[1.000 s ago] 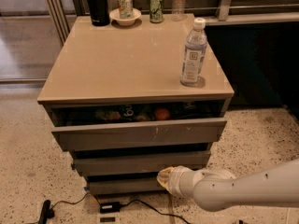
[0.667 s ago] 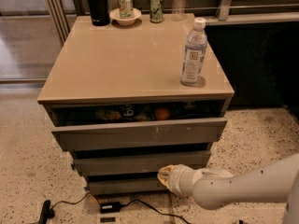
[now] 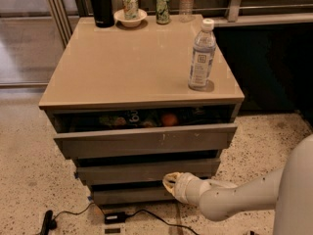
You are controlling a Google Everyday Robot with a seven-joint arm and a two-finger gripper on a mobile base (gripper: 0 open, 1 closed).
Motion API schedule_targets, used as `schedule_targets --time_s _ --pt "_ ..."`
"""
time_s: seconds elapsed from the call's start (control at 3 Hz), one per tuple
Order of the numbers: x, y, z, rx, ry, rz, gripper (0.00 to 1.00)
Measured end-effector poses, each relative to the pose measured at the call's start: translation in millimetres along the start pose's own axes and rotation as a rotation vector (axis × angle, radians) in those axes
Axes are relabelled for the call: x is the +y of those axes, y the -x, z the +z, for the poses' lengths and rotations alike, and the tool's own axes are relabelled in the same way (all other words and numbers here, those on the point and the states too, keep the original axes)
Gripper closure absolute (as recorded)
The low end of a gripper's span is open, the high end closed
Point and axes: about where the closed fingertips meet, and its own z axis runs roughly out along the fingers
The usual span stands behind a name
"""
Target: Open middle drawer
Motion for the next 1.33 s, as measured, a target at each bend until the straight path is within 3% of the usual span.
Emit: schedule_targets --time_s 1.33 --pt "-28.3 14.7 16.0 -0.017 -0.09 -0.138 1.0"
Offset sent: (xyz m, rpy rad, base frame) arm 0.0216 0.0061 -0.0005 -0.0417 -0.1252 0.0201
